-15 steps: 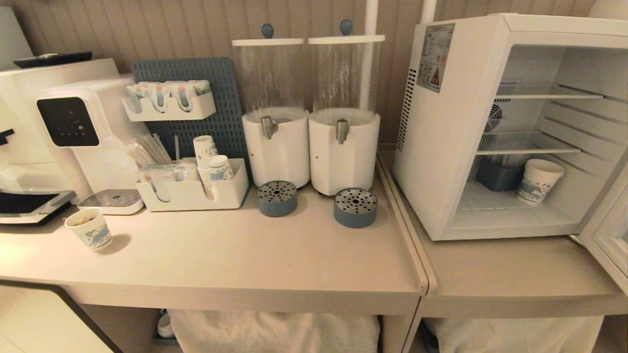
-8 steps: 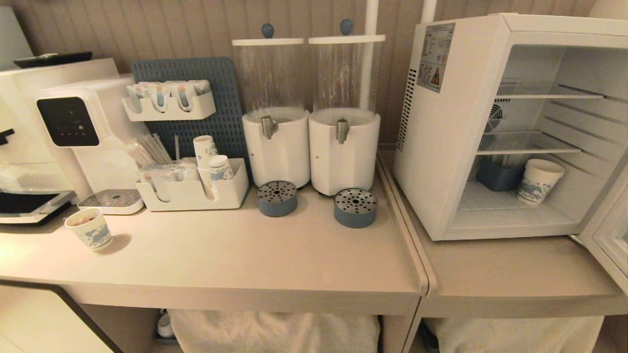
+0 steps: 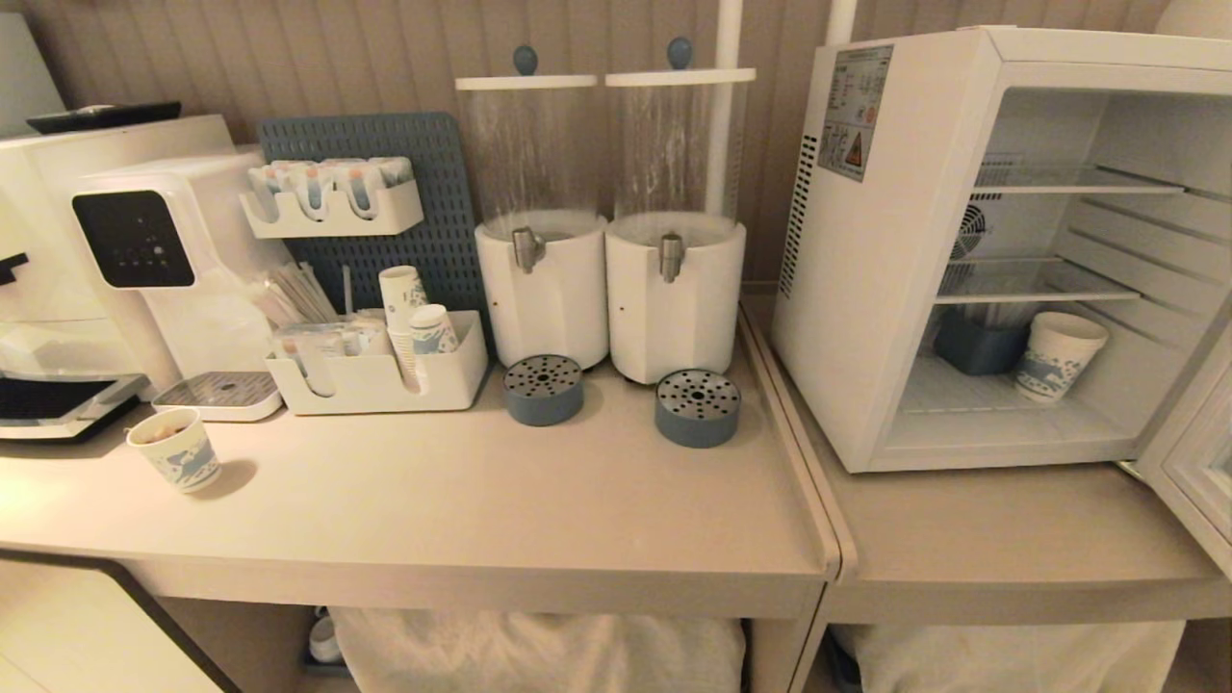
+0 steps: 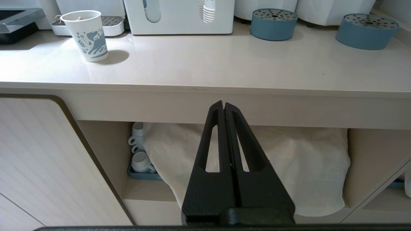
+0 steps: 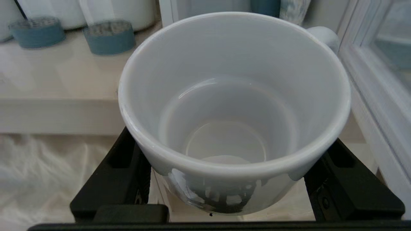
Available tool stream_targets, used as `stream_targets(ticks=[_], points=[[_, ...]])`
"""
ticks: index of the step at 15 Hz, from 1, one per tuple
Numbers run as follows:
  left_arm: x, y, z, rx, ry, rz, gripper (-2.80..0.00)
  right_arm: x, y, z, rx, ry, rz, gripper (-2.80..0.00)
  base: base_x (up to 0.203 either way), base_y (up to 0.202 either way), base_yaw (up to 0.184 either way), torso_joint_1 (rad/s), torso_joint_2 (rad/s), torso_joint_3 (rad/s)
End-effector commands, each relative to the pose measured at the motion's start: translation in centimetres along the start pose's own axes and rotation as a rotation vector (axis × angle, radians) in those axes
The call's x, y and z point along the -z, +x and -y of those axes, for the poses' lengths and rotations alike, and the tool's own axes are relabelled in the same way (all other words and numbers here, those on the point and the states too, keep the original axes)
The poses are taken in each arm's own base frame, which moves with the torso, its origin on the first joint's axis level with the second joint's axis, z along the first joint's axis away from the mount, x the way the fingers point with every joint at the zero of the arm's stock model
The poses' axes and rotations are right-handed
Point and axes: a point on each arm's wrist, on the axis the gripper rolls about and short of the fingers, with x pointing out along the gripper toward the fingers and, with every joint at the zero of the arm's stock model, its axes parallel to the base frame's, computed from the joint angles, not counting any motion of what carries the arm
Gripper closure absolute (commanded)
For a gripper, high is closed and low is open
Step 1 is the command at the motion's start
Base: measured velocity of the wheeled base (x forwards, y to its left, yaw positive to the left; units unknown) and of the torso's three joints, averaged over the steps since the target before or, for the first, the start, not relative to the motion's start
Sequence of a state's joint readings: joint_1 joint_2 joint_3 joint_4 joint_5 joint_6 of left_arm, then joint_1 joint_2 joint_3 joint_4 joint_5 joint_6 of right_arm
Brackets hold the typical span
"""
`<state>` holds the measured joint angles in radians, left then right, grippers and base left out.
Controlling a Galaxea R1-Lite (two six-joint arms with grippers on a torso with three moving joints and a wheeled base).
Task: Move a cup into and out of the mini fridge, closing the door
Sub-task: Place the ceramic cup on the table
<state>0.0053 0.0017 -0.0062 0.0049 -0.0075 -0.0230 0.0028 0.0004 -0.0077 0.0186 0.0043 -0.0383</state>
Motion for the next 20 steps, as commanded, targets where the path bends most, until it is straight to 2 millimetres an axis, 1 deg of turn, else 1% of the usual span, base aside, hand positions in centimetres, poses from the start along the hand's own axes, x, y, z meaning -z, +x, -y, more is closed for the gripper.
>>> stream_targets(ticks=[1,11,13,20], points=[[0.01,0.00,0.00,-0.001,-0.001,-0.001,0.00,-0.05,0.01,0.00,-0.001,-0.003,0.004,0.00,0.000,0.000,0.000,0.000,0.00,0.000],[0.01,0.00,0.00,-0.001,0.000,-0.001,0.00,-0.07,0.01,0.01,0.001,-0.003,0.005,0.00,0.000,0.007,0.000,0.000,0.00,0.000],[0.01,0.00,0.00,-0.001,0.000,-0.001,0.00,-0.07,0.02,0.01,0.001,-0.002,0.008,0.00,0.001,0.135,-0.004,0.000,0.00,0.005],[0.01,0.00,0.00,-0.001,0.000,-0.001,0.00,-0.09,0.02,0.00,0.000,-0.002,0.010,0.00,0.000,0.196,0.010,0.005,0.00,0.003]])
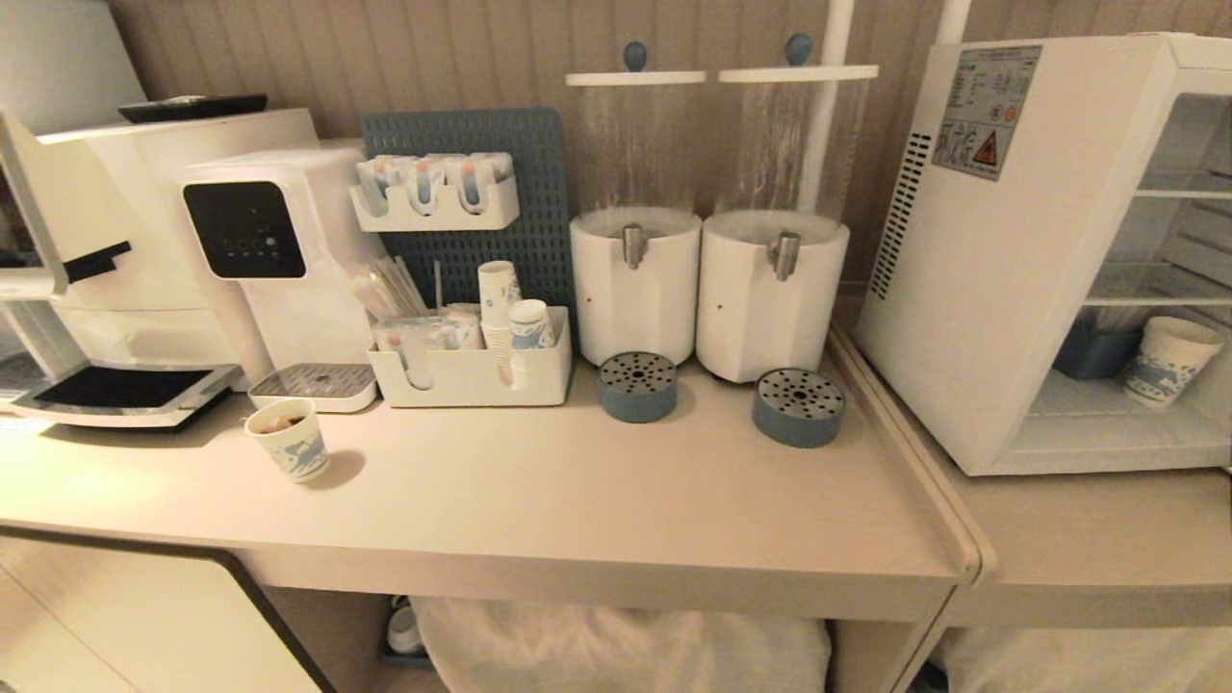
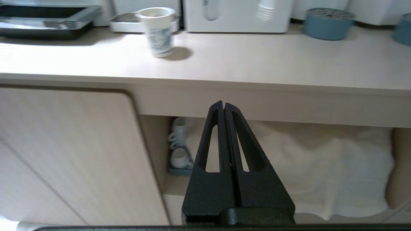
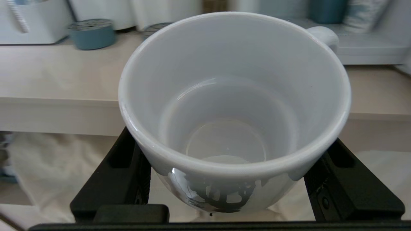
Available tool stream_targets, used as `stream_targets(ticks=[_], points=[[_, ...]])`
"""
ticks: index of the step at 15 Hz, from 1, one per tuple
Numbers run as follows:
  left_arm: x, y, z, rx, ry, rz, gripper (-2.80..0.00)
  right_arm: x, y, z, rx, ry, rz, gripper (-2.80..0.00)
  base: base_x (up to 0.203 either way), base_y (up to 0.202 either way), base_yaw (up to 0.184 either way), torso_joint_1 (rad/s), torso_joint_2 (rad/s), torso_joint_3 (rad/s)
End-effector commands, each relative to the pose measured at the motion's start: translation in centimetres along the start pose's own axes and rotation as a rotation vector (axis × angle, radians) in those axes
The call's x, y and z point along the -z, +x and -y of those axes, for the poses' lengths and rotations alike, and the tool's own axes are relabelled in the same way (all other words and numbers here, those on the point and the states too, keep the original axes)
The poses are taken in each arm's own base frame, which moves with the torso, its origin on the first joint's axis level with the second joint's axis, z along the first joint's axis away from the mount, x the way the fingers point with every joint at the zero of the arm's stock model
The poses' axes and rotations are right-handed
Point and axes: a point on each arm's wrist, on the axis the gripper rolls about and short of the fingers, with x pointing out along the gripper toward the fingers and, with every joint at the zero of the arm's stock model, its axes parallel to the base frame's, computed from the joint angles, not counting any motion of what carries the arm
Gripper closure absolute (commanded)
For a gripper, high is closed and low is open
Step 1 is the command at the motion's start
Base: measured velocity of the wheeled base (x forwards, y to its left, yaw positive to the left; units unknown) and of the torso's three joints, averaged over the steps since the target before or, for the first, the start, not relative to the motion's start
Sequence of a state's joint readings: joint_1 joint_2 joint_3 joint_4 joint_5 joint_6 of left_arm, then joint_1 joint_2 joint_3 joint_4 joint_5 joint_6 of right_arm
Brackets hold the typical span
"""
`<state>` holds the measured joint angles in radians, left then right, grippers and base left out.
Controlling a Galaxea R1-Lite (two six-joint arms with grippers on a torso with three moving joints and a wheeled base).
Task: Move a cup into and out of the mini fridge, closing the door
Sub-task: Place the ceramic cup on the table
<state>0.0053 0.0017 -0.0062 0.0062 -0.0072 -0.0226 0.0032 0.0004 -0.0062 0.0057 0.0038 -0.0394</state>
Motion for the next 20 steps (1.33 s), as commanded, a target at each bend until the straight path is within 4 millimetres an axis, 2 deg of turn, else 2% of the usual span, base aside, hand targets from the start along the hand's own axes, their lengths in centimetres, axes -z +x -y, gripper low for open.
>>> stream_targets(ticks=[1,14,18,20], points=[[0.00,0.00,0.00,0.000,0.000,0.000,0.00,0.00,0.01,0.00,0.001,-0.001,-0.002,0.00,0.000,0.200,0.012,0.004,0.00,0.003],[0.00,0.00,0.00,0.001,0.000,0.000,0.00,0.02,0.00,0.00,0.001,-0.002,-0.006,0.00,0.000,0.193,0.011,0.003,0.00,0.003],[0.00,0.00,0.00,0.000,-0.002,0.000,0.00,0.00,-0.01,0.00,0.002,0.006,-0.006,0.00,0.000,0.056,0.008,0.001,0.00,0.001],[0.00,0.00,0.00,0.000,-0.002,0.000,0.00,-0.83,-0.26,0.05,0.007,0.022,0.023,0.00,0.000,0.000,0.000,0.000,0.00,0.000]])
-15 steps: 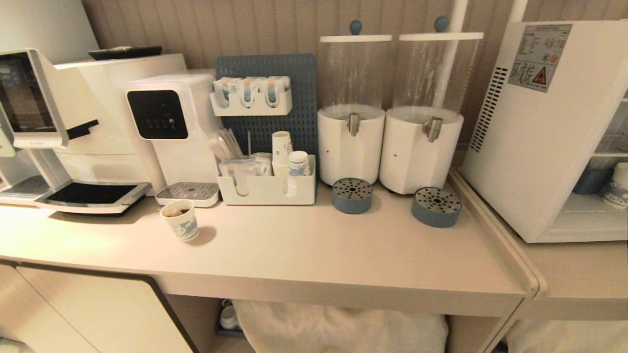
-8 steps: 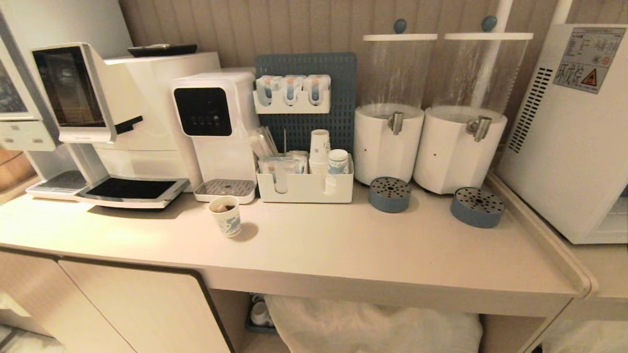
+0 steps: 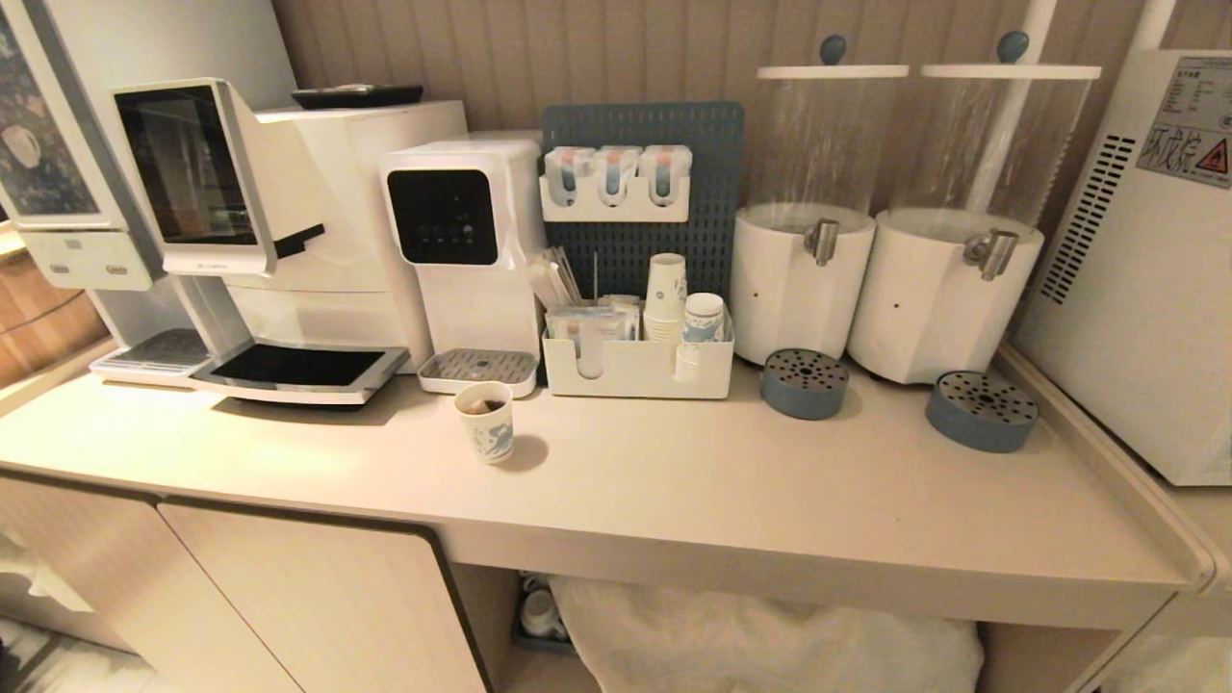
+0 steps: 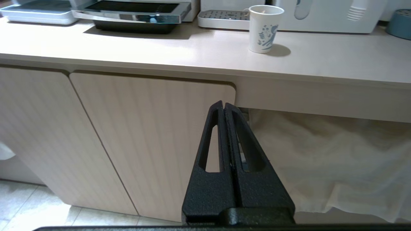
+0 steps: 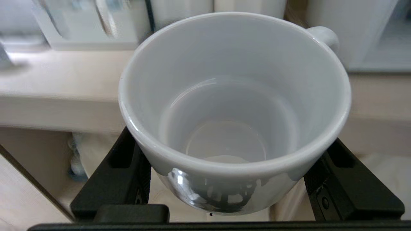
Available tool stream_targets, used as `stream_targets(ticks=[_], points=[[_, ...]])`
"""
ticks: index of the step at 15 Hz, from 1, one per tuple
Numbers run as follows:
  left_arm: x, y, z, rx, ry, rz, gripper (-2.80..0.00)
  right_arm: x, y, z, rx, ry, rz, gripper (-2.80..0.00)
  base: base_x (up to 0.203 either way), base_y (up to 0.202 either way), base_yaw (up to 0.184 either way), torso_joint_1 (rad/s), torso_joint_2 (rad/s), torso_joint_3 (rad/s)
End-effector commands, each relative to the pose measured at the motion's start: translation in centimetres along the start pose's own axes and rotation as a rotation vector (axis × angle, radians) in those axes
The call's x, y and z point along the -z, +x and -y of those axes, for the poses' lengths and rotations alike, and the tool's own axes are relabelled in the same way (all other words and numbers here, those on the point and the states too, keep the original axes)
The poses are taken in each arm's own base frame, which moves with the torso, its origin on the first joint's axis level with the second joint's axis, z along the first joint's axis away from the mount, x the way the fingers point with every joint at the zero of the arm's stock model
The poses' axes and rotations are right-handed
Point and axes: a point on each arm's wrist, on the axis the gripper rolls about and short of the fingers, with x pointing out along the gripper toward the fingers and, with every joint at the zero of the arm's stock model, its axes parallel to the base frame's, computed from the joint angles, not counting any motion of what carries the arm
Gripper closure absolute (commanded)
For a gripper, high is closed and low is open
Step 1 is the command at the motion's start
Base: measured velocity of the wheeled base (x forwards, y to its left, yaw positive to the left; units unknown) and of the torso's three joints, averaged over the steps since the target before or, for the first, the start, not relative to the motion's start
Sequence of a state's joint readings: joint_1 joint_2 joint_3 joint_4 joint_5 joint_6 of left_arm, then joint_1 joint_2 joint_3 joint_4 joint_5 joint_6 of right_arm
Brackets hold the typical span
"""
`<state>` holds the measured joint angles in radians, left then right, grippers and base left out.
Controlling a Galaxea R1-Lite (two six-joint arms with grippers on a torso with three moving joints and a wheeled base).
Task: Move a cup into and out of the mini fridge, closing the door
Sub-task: Place the ceramic cup on the table
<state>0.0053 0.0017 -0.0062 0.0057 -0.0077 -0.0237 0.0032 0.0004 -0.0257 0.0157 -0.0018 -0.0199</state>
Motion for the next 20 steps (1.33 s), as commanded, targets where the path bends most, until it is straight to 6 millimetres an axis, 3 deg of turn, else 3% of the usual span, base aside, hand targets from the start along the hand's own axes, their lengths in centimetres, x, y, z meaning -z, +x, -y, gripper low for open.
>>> stream_targets(ticks=[1,4,5,7,10,12,14,17,20], points=[[0.0,0.0,0.0,-0.001,-0.001,0.000,0.00,-1.7,-0.6,0.0,0.005,0.016,0.048,0.00,0.000,0.000,0.000,0.000,0.00,0.000],[0.0,0.0,0.0,0.001,-0.001,0.000,0.00,-8.7,-3.0,0.2,0.005,0.068,0.131,0.00,0.000,0.000,0.000,0.000,0.00,0.000],[0.0,0.0,0.0,-0.001,-0.001,0.000,0.00,-10.6,-2.2,0.2,0.003,0.094,0.085,0.00,0.000,0.000,0.000,0.000,0.00,0.000],[0.0,0.0,0.0,-0.001,-0.001,0.000,0.00,-13.2,1.4,0.3,-0.006,0.120,-0.061,0.00,0.000,0.000,0.000,0.000,0.00,0.000],[0.0,0.0,0.0,-0.001,-0.001,0.001,0.00,-14.9,8.0,-0.1,-0.124,0.111,-0.217,0.00,0.000,0.000,0.000,0.000,0.00,0.000],[0.0,0.0,0.0,-0.001,-0.001,0.001,0.00,-15.2,13.1,-0.3,-0.164,0.114,-0.264,0.00,0.000,0.000,0.000,0.000,0.00,0.000],[0.0,0.0,0.0,-0.001,-0.001,0.001,0.00,-14.2,18.0,-0.2,-0.179,0.121,-0.309,0.00,0.000,0.000,0.000,0.000,0.00,0.000],[0.0,0.0,0.0,-0.001,-0.001,0.000,0.00,-11.0,24.1,0.8,-0.252,0.163,-0.383,0.00,0.000,0.000,0.000,0.000,0.00,0.000],[0.0,0.0,0.0,-0.001,-0.001,0.000,0.00,-6.5,28.3,2.5,-0.427,0.164,-0.417,0.00,0.000,0.000,0.000,0.000,0.00,0.000]])
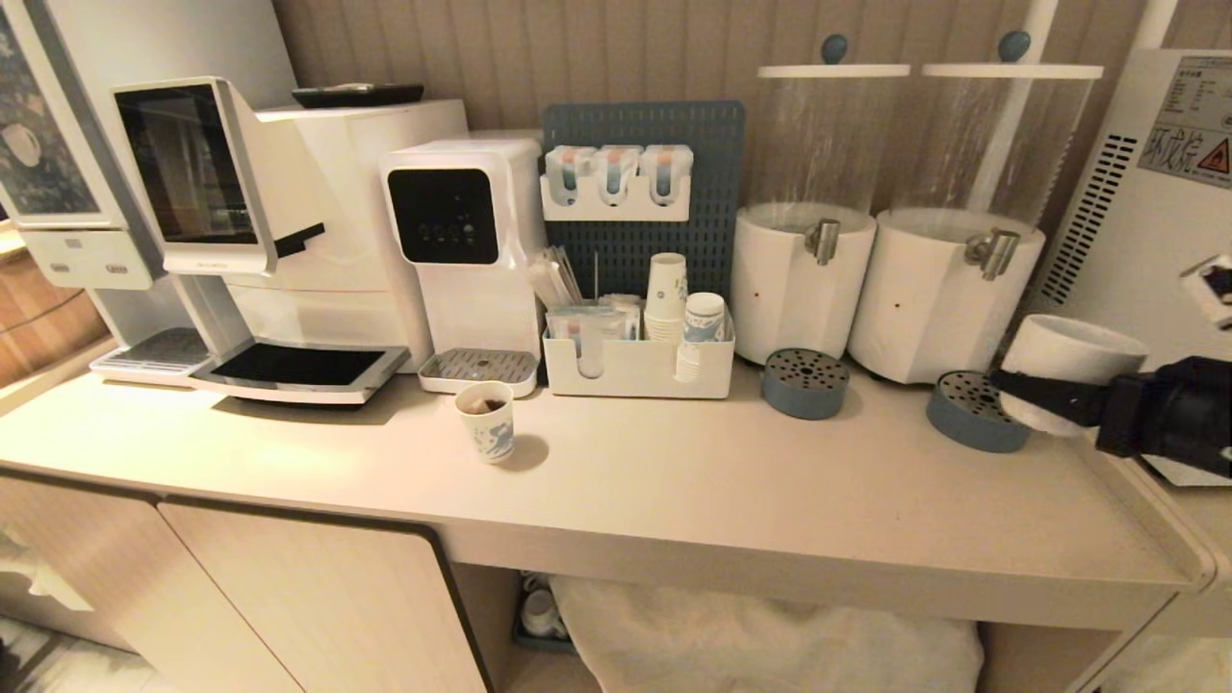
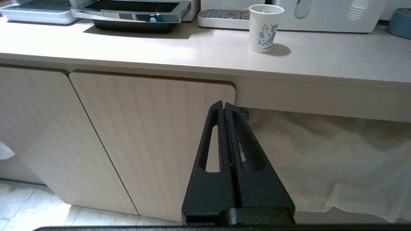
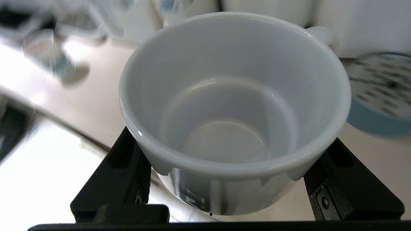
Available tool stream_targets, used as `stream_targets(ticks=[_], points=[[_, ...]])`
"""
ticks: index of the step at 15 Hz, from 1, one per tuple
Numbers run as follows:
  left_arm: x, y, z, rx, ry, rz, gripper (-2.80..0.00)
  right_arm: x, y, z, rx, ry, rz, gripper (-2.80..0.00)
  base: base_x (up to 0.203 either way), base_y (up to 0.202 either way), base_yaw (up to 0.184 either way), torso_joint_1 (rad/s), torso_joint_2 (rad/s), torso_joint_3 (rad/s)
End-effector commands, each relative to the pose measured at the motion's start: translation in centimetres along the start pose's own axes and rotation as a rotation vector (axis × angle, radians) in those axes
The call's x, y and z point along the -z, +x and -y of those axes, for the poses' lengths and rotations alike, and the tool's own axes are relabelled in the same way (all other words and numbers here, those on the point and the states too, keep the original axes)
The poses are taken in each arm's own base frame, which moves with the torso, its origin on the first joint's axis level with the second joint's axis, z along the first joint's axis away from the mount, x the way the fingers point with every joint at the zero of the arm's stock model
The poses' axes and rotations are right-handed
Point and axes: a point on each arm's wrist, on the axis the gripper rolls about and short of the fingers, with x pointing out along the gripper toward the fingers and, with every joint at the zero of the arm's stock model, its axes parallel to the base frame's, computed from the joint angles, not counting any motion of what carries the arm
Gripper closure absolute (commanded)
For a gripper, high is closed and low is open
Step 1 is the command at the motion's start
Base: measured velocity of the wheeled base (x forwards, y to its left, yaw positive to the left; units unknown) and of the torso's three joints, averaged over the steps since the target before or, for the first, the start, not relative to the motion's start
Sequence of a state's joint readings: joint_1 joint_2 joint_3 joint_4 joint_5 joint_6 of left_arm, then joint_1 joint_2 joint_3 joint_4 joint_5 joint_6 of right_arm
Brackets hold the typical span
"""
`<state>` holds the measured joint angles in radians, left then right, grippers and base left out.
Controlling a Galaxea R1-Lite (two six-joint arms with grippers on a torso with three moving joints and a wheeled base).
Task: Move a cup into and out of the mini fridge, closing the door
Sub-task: Place the ceramic cup on the table
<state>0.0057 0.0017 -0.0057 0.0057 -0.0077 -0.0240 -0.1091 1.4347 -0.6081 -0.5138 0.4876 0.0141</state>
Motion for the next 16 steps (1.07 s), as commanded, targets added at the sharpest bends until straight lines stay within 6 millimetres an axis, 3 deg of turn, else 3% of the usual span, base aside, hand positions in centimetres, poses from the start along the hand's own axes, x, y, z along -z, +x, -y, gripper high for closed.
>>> stream_targets(ticks=[1,7,13,16], points=[[0.0,0.0,0.0,0.000,-0.001,0.000,0.00,3.8,4.2,3.5,-0.116,0.004,-0.099,0.00,0.000,0.000,0.000,0.000,0.00,0.000],[0.0,0.0,0.0,0.000,-0.001,0.000,0.00,9.0,8.3,7.6,-0.370,-0.210,-0.091,0.00,0.000,0.000,0.000,0.000,0.00,0.000],[0.0,0.0,0.0,0.001,0.000,0.000,0.00,10.2,12.6,10.6,-0.305,-0.266,-0.114,0.00,0.000,0.000,0.000,0.000,0.00,0.000],[0.0,0.0,0.0,0.000,-0.001,0.000,0.00,9.7,14.5,12.1,-0.259,-0.281,-0.108,0.00,0.000,0.000,0.000,0.000,0.00,0.000]])
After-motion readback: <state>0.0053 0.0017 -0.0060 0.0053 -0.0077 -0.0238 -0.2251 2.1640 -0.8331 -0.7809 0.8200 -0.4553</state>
